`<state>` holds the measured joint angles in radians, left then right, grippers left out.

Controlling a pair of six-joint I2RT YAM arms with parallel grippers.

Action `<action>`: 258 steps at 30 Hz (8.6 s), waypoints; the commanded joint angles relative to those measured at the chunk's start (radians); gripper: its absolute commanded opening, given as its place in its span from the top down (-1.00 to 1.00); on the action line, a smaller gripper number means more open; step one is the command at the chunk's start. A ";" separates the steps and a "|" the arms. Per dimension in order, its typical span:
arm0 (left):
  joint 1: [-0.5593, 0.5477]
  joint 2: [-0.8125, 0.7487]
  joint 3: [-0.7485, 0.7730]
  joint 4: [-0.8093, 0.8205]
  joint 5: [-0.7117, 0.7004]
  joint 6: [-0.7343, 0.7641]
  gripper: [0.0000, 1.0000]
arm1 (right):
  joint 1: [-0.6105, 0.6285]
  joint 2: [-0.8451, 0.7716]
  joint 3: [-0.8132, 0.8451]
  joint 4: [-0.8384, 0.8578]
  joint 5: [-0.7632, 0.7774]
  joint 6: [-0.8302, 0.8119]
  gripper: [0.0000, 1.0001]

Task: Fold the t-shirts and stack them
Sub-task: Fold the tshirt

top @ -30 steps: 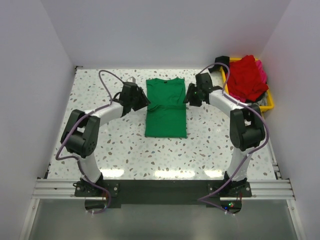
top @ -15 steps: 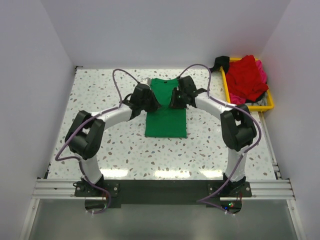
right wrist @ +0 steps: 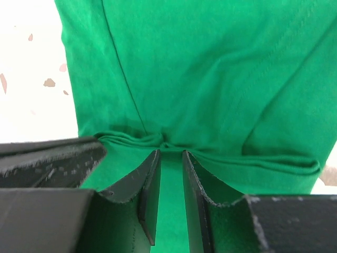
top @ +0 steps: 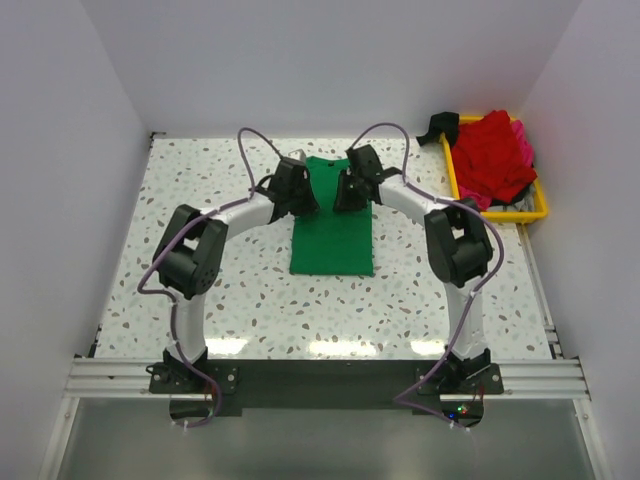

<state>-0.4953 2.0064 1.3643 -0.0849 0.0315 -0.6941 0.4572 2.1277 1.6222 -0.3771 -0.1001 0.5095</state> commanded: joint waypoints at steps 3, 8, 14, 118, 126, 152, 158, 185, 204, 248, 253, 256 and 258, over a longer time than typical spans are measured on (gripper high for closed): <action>0.044 0.049 0.059 -0.035 -0.028 0.062 0.82 | -0.005 0.037 0.076 -0.042 0.019 -0.031 0.46; 0.070 0.043 0.077 -0.026 -0.015 0.087 0.78 | -0.006 0.058 0.080 -0.051 0.028 -0.039 0.46; 0.087 -0.020 0.133 -0.039 -0.008 0.123 0.53 | -0.009 0.083 0.084 -0.054 0.034 -0.045 0.46; 0.098 -0.336 -0.625 0.212 -0.110 0.016 0.55 | -0.025 -0.282 -0.493 0.142 -0.099 0.015 0.35; 0.103 -0.340 -0.619 0.208 -0.104 0.016 0.55 | -0.060 -0.296 -0.519 0.150 -0.115 0.017 0.34; 0.110 -0.805 -0.853 0.036 0.123 -0.028 0.06 | -0.005 -0.731 -0.861 0.089 -0.233 0.032 0.21; 0.077 -0.962 -0.998 0.051 0.211 -0.070 0.04 | 0.118 -0.816 -0.995 0.115 -0.233 0.125 0.19; -0.063 -0.959 -1.085 0.060 0.127 -0.160 0.18 | 0.141 -0.904 -1.121 0.242 -0.168 0.273 0.18; -0.065 -0.959 -1.108 0.070 0.128 -0.180 0.30 | 0.141 -0.874 -1.191 0.351 -0.155 0.322 0.19; -0.078 -1.084 -1.151 0.037 0.197 -0.162 1.00 | 0.143 -1.064 -1.306 0.337 -0.154 0.348 0.95; -0.084 -1.188 -1.194 0.002 0.222 -0.168 1.00 | 0.155 -1.160 -1.325 0.264 -0.167 0.353 0.96; -0.084 -1.242 -1.182 -0.032 0.225 -0.163 1.00 | 0.158 -1.216 -1.300 0.206 -0.164 0.339 0.96; -0.084 -1.255 -1.151 -0.065 0.211 -0.153 1.00 | 0.158 -1.241 -1.274 0.173 -0.155 0.327 0.96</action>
<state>-0.5774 0.7780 0.1772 -0.1001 0.2424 -0.8783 0.6125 0.9173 0.3096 -0.1219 -0.2611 0.8532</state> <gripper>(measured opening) 0.051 0.054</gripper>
